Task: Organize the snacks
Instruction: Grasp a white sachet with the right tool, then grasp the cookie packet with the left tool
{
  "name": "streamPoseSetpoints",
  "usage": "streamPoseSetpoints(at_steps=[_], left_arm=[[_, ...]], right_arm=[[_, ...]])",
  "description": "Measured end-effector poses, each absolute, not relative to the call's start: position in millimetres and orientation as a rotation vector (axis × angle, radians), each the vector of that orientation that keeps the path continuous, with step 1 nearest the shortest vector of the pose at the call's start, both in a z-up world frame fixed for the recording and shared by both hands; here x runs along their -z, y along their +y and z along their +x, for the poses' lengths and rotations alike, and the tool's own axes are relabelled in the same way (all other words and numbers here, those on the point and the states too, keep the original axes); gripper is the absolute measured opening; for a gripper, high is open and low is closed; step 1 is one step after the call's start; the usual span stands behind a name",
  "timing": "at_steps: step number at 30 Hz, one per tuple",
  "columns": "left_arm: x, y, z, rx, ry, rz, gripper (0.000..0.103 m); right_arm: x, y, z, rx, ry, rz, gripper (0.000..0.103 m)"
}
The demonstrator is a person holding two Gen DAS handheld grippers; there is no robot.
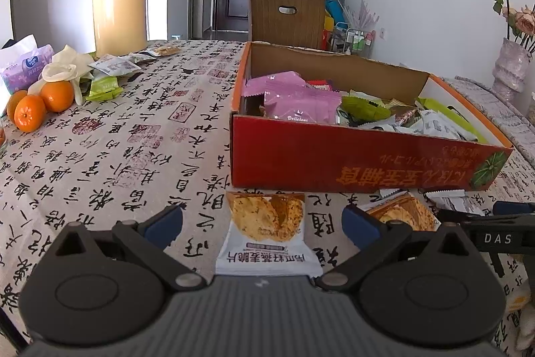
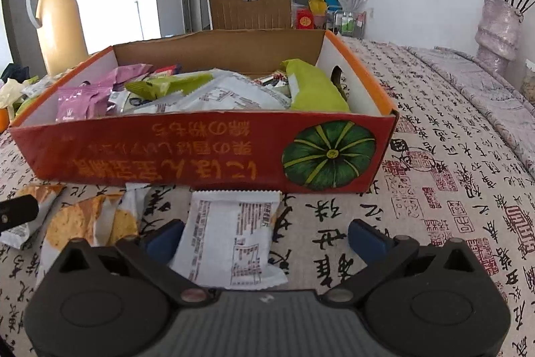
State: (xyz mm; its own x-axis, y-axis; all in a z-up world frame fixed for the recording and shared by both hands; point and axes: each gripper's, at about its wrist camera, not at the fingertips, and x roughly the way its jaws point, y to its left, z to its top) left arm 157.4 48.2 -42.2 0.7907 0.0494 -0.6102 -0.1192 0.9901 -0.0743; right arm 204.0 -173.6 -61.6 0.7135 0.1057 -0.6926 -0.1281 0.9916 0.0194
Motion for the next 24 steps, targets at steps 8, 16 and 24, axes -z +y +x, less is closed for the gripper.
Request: streamPoseSetpoints(at_steps=[8,16,24], left_arm=[[42.7,48.2,157.4,-0.093,0.656,-0.112,0.103],[43.5,48.1,158.0,-0.100,0.660,-0.112,0.103],[46.9,48.9,164.9,-0.120,0.709,-0.106,0.103]], right_arm=[[61.0,-173.9,198.6,-0.159,0.744,-0.031,0.094],[55.9,-164.3,177.8,-0.252,0.671,-0.060,0.043],[47.1,-175.4,164.6,-0.227,0.592,-0.022,0.040]])
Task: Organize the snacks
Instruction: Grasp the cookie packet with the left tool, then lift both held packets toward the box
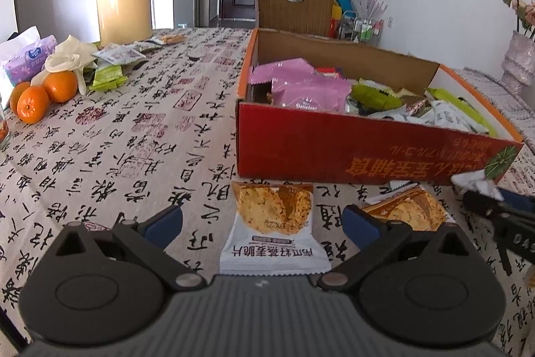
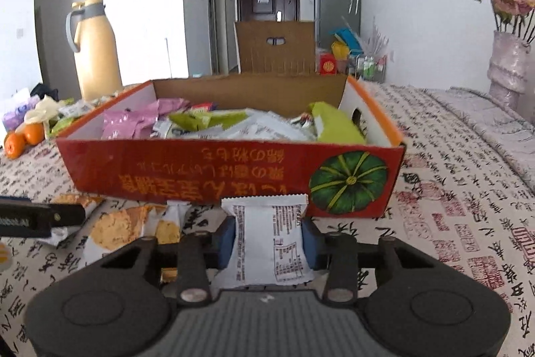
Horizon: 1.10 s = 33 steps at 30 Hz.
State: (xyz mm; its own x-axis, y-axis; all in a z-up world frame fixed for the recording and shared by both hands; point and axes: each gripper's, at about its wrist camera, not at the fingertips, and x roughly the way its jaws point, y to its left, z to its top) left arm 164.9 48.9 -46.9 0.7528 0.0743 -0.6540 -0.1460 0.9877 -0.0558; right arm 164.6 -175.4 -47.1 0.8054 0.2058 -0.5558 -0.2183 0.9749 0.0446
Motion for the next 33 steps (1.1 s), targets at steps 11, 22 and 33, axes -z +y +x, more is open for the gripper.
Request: streamPoseSetpoints(at_steps=[11,22,33], left_arm=[[52.8,47.8,172.7,-0.134,0.762,-0.093,0.097],[49.8,37.0,167.9,-0.115,0.731,-0.032,0.053],[47.1,35.1,161.7,-0.114,0.715,-0.025,0.045]], right_arm=[[44.4,-179.0,164.8,-0.237,0.572,-0.003,0.040],[45.4,-177.8,165.5,-0.240,0.573,-0.003,0.041],[45.4,-177.0,164.4,-0.241,0.566,-0.011,0.041]])
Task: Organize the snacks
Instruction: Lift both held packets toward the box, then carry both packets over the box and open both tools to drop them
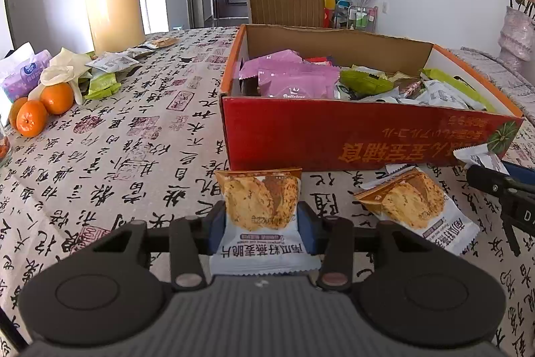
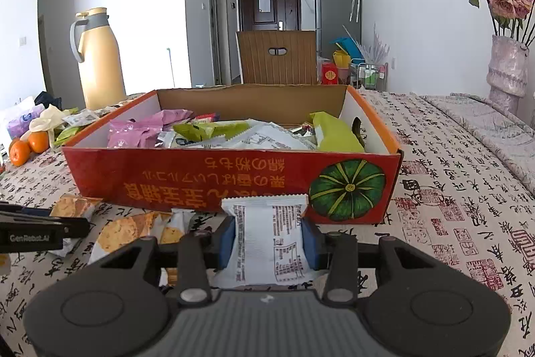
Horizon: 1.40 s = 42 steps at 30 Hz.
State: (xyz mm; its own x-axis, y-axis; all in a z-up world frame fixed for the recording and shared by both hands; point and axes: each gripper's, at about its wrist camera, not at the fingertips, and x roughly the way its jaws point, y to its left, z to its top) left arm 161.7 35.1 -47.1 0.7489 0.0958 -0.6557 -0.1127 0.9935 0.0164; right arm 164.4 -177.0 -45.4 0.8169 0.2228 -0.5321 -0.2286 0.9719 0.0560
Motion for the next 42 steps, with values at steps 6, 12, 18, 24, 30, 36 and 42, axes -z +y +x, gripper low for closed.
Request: streamPoseSetpoints(at_steps=[6,12,18,24,30,36,42], left_arm=[[40.9,31.9,153.2,-0.109,0.694,-0.020,0.045],[30.1,23.8,141.1,-0.092,0.663,-0.011,0.044],[14.5,14.2,125.3,-0.070,0.611,-0.011,0.044],[2.6,6.9,118.3,-0.051,0.576,-0.010,0.044],[-14.4,-0.7,116.7,-0.032,0.527,-0.014,0.044],[-28.8,-6.5,120.9,-0.015,0.489,-0.018,0.044],[-42.2,-5.7,136.9,-0.006,0.462,-0.021,0.044]], right_arm=[[44.7,-176.0,162.5,-0.243,0.550,-0.020,0.041],[37.4,-173.0,152.9,-0.251,0.509,-0.047,0.041],[26.5,-177.1,137.1,-0.259,0.485,-0.040,0.041],[15.4,-180.0,121.9,-0.270,0.454,-0.040,0.041],[3.3,-182.7,114.7,-0.263,0.422,-0.039,0.041],[-10.1,-183.3,114.6,-0.258,0.390,-0.026,0.041],[-19.5,-178.3,127.9,-0.248,0.377,-0.038,0.041]])
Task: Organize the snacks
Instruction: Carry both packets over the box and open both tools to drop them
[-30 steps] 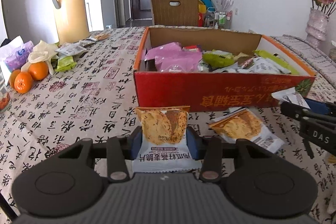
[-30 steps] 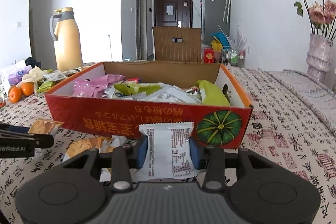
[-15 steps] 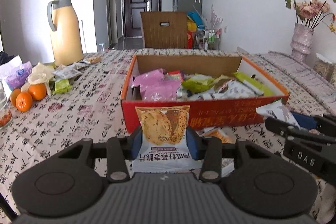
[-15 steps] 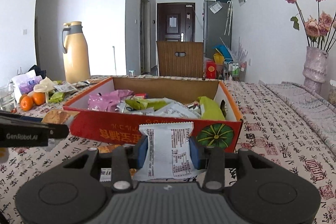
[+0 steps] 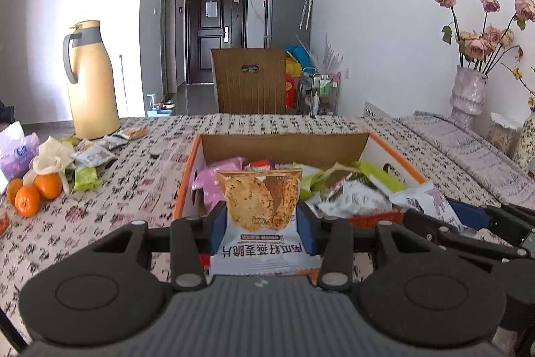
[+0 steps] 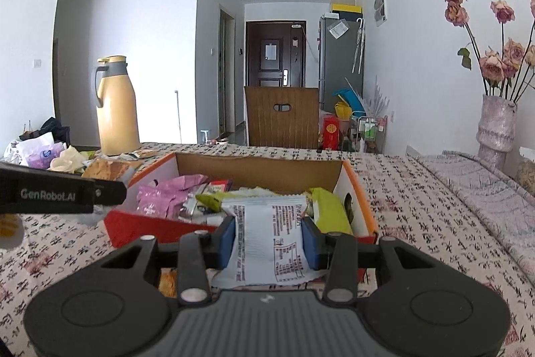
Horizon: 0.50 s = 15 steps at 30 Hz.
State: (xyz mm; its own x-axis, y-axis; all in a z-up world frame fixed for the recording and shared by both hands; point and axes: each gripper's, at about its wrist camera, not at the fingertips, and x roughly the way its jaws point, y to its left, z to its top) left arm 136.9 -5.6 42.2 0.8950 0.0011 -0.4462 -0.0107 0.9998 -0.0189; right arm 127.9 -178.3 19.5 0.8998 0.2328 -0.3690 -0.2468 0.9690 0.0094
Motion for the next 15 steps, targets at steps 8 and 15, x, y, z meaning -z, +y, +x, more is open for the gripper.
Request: streamPoseSetpoints(at_steps=[8,15], left_arm=[[-54.6,1.5,151.1,-0.019,0.446,-0.027,0.044],[-57.5,1.6,167.9,-0.016,0.450,-0.032,0.044]], right_arm=[[-26.8,-170.8,143.4,-0.238,0.370,-0.040,0.041],[-35.0,-164.7,157.2,-0.228,0.363,-0.065,0.041]])
